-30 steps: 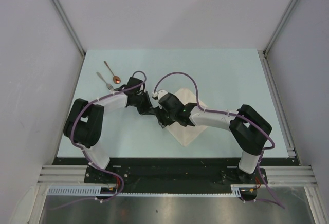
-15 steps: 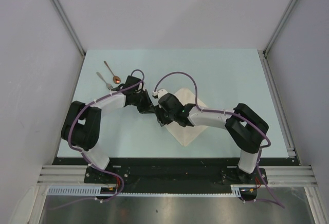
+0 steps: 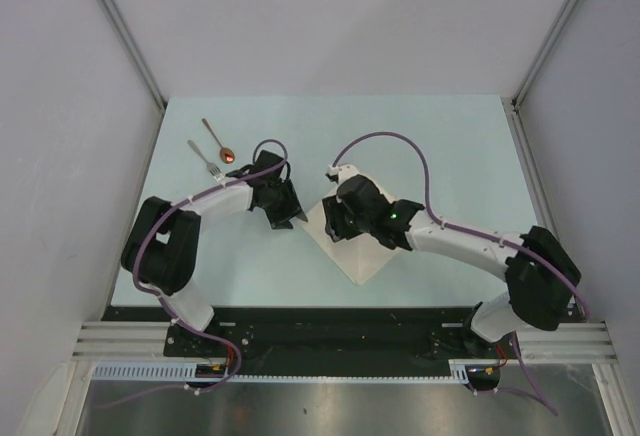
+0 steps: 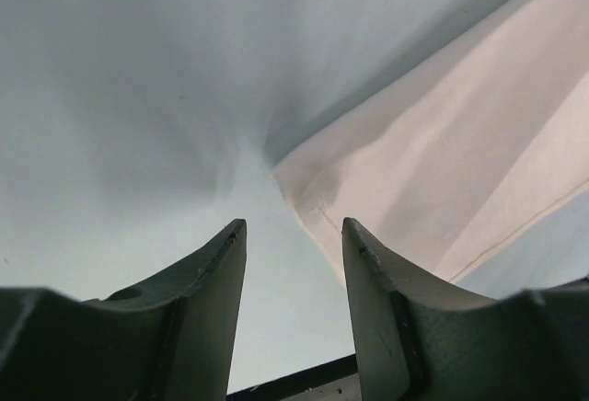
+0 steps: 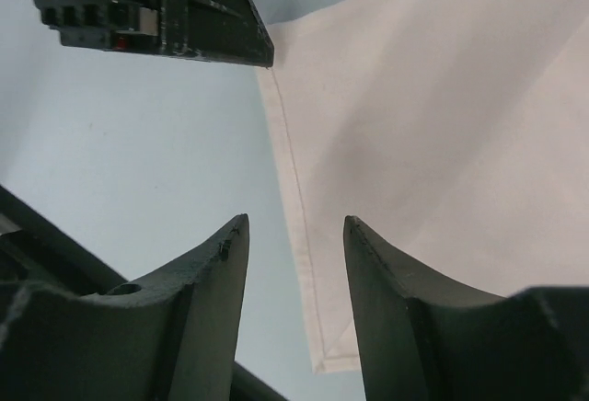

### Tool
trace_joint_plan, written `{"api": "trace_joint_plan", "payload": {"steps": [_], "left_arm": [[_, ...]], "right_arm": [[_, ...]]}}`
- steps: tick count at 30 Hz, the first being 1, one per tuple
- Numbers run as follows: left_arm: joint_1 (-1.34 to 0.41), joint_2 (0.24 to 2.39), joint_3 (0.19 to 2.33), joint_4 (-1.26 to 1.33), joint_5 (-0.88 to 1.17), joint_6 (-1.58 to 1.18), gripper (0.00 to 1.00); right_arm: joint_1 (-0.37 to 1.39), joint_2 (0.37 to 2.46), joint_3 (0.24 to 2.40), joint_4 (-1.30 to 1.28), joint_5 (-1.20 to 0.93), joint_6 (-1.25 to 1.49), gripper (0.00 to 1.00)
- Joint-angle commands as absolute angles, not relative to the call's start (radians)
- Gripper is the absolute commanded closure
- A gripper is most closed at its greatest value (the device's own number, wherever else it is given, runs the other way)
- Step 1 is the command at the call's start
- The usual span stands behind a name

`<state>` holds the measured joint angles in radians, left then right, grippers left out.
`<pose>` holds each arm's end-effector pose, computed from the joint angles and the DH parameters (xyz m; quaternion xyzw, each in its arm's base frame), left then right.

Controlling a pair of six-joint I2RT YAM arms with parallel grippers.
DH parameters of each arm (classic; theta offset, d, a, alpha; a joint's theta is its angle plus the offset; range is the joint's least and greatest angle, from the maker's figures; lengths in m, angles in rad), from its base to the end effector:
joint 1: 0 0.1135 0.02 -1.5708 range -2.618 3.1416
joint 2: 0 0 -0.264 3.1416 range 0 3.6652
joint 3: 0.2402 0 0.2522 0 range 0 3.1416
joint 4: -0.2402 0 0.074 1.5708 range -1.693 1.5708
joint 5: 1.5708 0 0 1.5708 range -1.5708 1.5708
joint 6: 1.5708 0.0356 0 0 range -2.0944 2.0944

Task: Fold the napkin into a case and place the utensils inside
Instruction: Pick up the upper triangle-folded napkin from the center of the board.

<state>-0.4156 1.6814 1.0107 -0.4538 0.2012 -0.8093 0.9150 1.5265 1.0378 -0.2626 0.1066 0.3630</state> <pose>0.2948 -0.1379 0.1724 -0.1680 0.9559 -0.2067 0.1239 0.2059 0.2614 0.2405 -0.2292 0.8870 0.1980 0.3485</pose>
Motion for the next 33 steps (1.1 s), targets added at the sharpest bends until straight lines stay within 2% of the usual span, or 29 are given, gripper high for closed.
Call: {"api": "trace_joint_plan", "payload": {"steps": [1,12,26,31,33], "left_arm": [[-0.474,1.697,1.101,-0.566,0.043,-0.943,0.49],[-0.531,1.739,1.14,-0.606,-0.07,-1.054,0.53],[-0.557,1.845,1.184,-0.6,-0.1,-1.103,0.57],[-0.565,1.901,1.181,-0.585,-0.11,-1.114,0.67],[-0.566,1.911,1.181,-0.575,-0.112,-1.112,0.78]], "right_arm": [[0.904,1.402,1.0,-0.328,0.135,0.411,0.49],[0.842,1.137,0.832,-0.33,0.083,0.42,0.49],[0.825,1.039,0.758,-0.316,0.046,0.408,0.5],[0.825,1.029,0.744,-0.316,0.034,0.399,0.48],[0.837,1.043,0.732,-0.301,0.012,0.384,0.43]]}}
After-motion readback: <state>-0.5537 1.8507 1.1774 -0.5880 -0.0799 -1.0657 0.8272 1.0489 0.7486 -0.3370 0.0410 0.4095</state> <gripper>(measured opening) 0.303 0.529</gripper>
